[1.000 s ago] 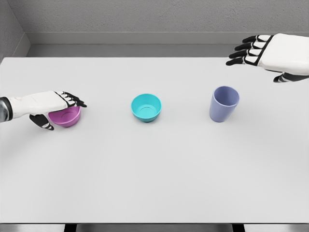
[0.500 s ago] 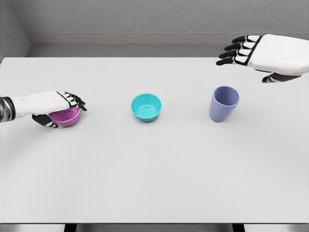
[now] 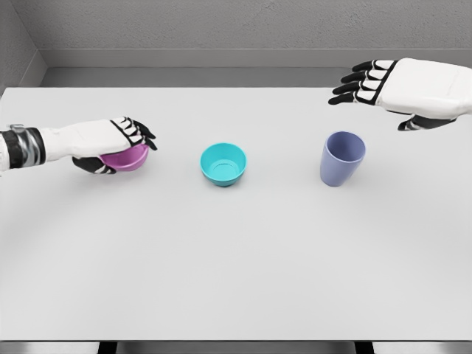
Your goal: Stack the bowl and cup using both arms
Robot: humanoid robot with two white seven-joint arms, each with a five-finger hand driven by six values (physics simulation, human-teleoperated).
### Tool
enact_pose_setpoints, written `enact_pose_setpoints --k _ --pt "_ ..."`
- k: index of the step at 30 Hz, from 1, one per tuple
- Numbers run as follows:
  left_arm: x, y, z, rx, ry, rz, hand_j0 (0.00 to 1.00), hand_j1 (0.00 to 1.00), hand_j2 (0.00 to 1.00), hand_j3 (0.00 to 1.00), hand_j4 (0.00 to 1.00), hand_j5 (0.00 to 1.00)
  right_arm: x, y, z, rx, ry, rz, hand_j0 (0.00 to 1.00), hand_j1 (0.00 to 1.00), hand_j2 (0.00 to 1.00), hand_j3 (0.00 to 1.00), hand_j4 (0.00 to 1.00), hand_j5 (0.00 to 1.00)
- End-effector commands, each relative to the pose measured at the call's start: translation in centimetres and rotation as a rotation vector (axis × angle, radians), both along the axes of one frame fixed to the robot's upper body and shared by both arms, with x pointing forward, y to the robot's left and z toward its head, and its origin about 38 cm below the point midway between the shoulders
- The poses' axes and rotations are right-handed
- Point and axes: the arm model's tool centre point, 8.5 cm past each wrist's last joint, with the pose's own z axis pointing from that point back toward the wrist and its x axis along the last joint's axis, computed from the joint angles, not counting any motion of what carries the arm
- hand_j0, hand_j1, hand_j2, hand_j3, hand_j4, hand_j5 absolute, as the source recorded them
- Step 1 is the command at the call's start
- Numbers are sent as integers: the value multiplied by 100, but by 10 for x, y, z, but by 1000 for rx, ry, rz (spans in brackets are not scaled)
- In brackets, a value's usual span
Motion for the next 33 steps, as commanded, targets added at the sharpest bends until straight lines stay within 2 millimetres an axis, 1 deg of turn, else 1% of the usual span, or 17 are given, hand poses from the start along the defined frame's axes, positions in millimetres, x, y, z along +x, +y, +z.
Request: enact_pose_setpoints --k 1,5,9,10,12,13,14,16,18,20,23,24,25,29,31,33 --pt "0 -24 -6 -35 11 -39 55 55 55 55 55 55 0 0 0 4 3 -3 100 100 100 100 100 100" --pt "0 -52 6 -64 -23 -106 55 55 55 55 55 55 0 1 -4 1 12 1 100 100 100 100 100 100" --pt "3 -78 18 -97 -52 -157 55 55 55 55 55 55 0 11 -20 -8 51 26 100 100 100 100 100 100" --pt "5 -91 22 -105 -60 -180 55 55 55 55 55 55 0 13 -24 -11 62 33 100 100 100 100 100 100" --pt "5 -101 22 -107 -60 -201 55 55 55 55 55 55 0 18 -26 -6 66 43 100 100 100 100 100 100" --pt "5 -111 25 -112 -64 -222 55 55 55 55 55 55 1 19 -24 -7 58 46 100 100 100 100 100 100" --pt "6 -117 26 -110 -66 -235 55 55 55 55 55 55 1 23 -24 -2 59 56 100 100 100 100 100 100" --pt "6 -133 29 -113 -71 -268 55 55 55 55 55 55 1 26 -31 -10 76 65 100 100 100 100 100 100" --pt "4 -145 26 -109 -65 -295 55 55 55 55 55 55 1 25 -27 -15 67 63 100 100 100 100 100 100" --pt "0 -162 23 -104 -57 -334 55 55 55 55 55 55 1 24 -23 -18 56 60 100 100 100 100 100 100" --pt "0 -164 23 -106 -55 -337 55 55 55 55 55 55 1 23 -23 -21 57 57 100 100 100 100 100 100" --pt "-3 -168 15 -93 -39 -352 55 55 55 55 55 55 0 19 -22 -30 57 49 100 100 100 100 100 100" --pt "-4 -171 15 -91 -38 -357 55 55 55 55 55 55 0 17 -21 -33 56 46 100 100 100 100 100 100" --pt "-3 -169 12 -69 -42 -353 55 55 55 55 55 55 -1 16 -26 -37 70 42 100 100 100 100 100 100" --pt "2 -163 7 -61 -30 -331 56 56 56 56 56 56 -3 10 -28 -49 79 30 100 100 100 100 100 100" --pt "3 -163 7 -62 -29 -327 56 56 56 56 56 56 -4 8 -32 -54 88 26 100 100 100 100 100 100"
